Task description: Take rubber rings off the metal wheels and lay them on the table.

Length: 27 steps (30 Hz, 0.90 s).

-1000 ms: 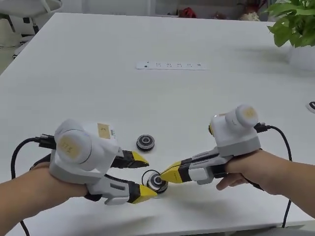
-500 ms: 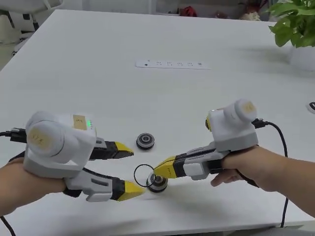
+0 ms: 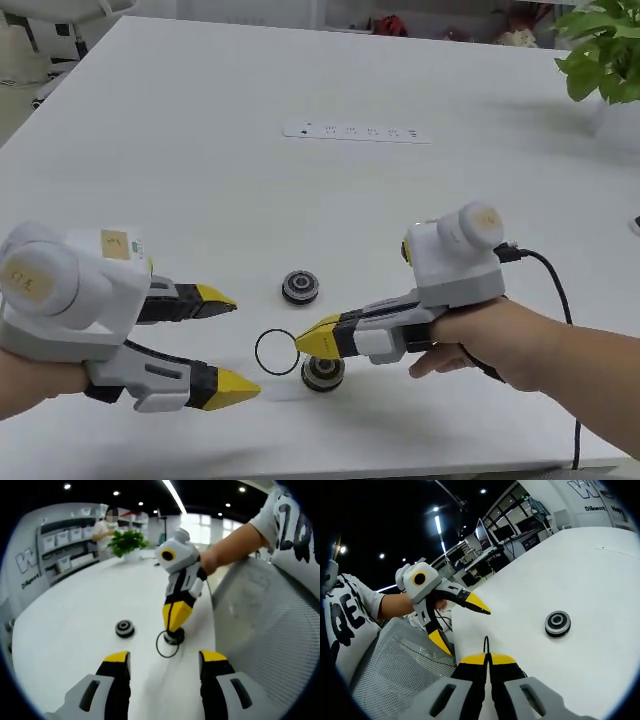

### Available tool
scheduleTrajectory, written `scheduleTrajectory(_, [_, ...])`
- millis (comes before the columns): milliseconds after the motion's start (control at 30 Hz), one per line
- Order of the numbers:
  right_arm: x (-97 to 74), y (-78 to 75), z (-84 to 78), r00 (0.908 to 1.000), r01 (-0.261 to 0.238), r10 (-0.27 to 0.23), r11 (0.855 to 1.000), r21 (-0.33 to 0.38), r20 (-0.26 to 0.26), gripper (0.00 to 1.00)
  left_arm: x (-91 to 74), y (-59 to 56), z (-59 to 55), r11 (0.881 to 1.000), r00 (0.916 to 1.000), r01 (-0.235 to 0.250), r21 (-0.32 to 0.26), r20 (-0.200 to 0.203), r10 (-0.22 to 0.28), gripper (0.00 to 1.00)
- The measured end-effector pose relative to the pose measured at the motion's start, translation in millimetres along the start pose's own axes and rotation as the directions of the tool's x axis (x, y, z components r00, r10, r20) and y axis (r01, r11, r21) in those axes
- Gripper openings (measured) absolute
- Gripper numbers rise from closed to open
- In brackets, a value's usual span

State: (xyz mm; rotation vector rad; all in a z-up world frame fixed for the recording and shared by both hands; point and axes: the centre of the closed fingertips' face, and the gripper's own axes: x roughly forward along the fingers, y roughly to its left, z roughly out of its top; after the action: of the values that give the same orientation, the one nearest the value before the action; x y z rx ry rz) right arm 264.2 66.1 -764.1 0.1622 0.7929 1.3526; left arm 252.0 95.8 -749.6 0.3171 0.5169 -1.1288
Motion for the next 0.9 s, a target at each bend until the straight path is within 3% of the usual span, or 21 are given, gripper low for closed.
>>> scheduleTrajectory(900, [24.7, -4.8, -16.5, 0.9972, 0.059, -0.061, 0.997, -0.056, -0.044, 0.00, -10.3, 5.8, -7.1, 0.999, 0.9993, -0.036, -0.030, -0.006, 0.036, 0.57])
